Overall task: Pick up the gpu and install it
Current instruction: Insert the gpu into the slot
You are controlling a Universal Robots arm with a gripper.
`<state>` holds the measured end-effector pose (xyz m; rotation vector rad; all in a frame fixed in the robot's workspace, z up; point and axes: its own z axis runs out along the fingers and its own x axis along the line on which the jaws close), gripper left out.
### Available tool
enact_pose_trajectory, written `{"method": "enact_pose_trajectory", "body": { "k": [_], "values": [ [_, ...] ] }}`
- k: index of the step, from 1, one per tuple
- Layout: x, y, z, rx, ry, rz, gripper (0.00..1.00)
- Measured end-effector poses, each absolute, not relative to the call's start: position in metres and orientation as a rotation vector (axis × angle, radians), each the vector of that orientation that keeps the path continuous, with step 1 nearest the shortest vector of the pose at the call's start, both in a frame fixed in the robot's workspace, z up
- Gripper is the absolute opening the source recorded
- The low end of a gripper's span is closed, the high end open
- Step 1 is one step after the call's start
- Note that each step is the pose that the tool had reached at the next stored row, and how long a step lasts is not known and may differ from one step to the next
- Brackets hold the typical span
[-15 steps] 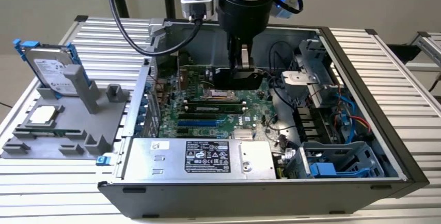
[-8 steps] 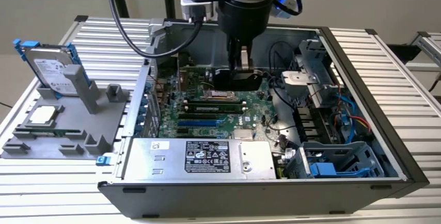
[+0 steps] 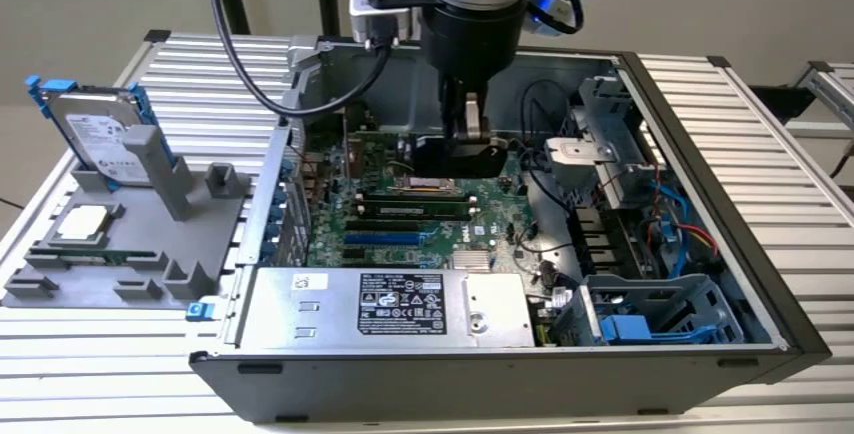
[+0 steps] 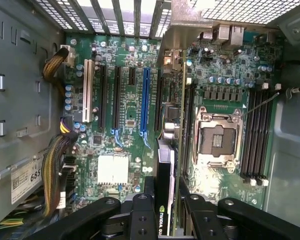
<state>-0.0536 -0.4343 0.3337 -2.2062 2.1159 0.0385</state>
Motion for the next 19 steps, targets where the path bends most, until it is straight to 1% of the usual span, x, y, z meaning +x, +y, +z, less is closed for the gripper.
{"method": "enact_pose_trajectory", "body": {
  "k": [19],
  "values": [
    [-0.055, -0.4343, 0.3264, -2.204, 2.113, 0.032, 0.0]
  ]
}}
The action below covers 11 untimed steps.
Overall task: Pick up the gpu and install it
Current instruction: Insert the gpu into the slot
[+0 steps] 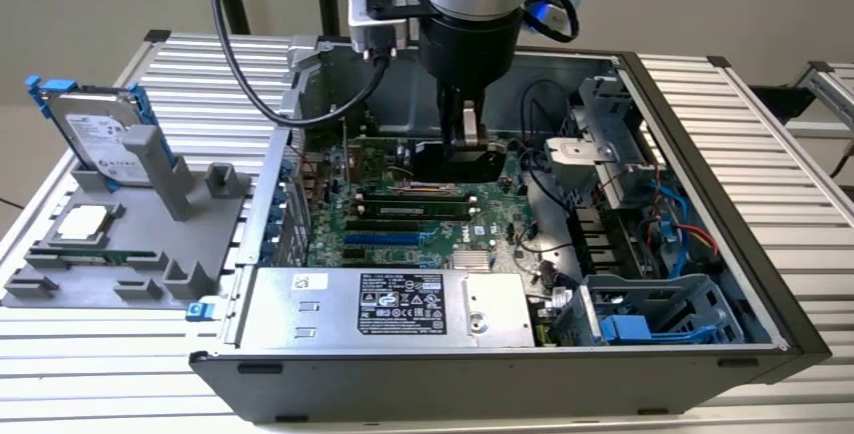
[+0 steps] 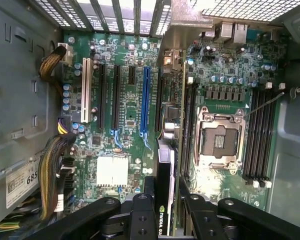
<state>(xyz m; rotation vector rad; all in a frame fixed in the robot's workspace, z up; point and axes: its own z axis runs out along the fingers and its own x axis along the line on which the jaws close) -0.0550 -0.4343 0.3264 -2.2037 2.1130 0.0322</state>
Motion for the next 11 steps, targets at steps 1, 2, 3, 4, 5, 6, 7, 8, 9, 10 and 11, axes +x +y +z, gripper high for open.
{"method": "enact_pose_trajectory", "body": {
  "k": [1, 2, 3, 4, 5, 6, 7, 8, 9, 10, 11],
  "values": [
    [-0.055, -0.4343, 0.3261, -2.204, 2.113, 0.032, 0.0],
    [-0.0551, -0.4343, 0.3257, -2.203, 2.113, 0.031, 0.0],
    [-0.0552, -0.4343, 0.3253, -2.203, 2.112, 0.031, 0.0],
    [-0.0553, -0.4343, 0.325, -2.203, 2.112, 0.031, 0.0],
    [-0.0554, -0.4343, 0.3247, -2.203, 2.112, 0.03, 0.0],
    [-0.0555, -0.4343, 0.3243, -2.203, 2.112, 0.03, 0.0],
    [-0.0556, -0.4343, 0.3239, -2.202, 2.111, 0.029, 0.0],
    [-0.0556, -0.4343, 0.3235, -2.202, 2.111, 0.029, 0.0],
    [-0.0557, -0.4343, 0.3232, -2.202, 2.111, 0.028, 0.0],
    [-0.0558, -0.4343, 0.3228, -2.202, 2.111, 0.028, 0.0],
    [-0.0559, -0.4343, 0.3225, -2.202, 2.111, 0.027, 0.0]
  ]
}}
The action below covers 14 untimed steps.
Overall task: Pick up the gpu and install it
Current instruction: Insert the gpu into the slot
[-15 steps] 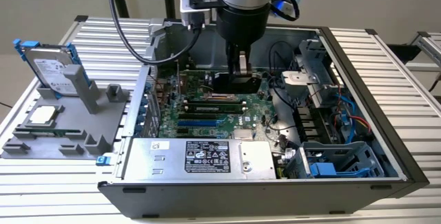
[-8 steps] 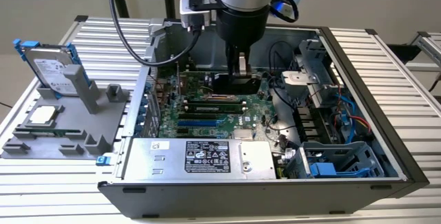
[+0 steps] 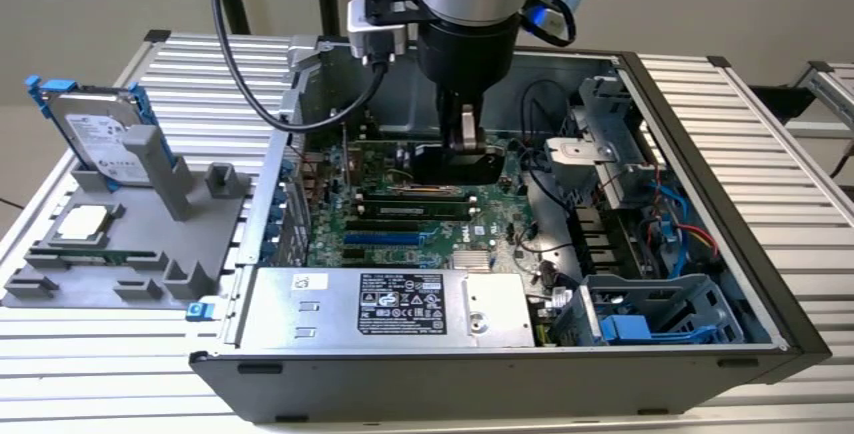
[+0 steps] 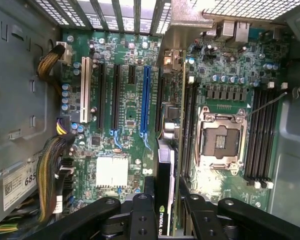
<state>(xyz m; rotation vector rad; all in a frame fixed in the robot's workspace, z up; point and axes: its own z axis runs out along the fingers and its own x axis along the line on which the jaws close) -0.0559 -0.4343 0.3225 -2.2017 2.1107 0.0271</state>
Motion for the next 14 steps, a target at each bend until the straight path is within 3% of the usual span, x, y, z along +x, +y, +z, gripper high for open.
{"method": "enact_pose_trajectory", "body": {
  "k": [14],
  "values": [
    [-0.0566, -0.4343, 0.319, -2.201, 2.109, 0.024, 0.0]
  ]
}}
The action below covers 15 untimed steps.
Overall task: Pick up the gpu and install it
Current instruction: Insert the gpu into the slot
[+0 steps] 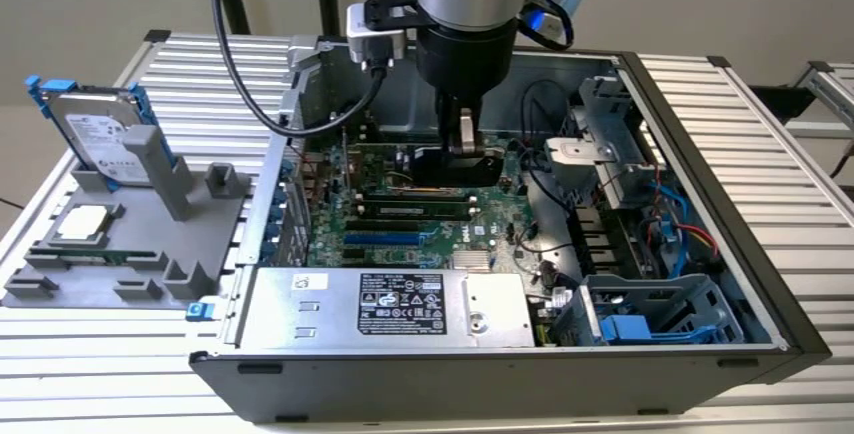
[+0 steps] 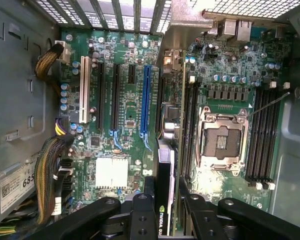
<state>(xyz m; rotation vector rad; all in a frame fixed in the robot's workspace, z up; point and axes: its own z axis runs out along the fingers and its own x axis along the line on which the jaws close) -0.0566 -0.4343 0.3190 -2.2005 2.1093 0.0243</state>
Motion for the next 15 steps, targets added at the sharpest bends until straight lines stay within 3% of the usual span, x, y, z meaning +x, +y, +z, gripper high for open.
{"method": "enact_pose_trajectory", "body": {
  "k": [15],
  "values": [
    [-0.0566, -0.4343, 0.313, -2.2, 2.109, 0.024, 0.0]
  ]
}}
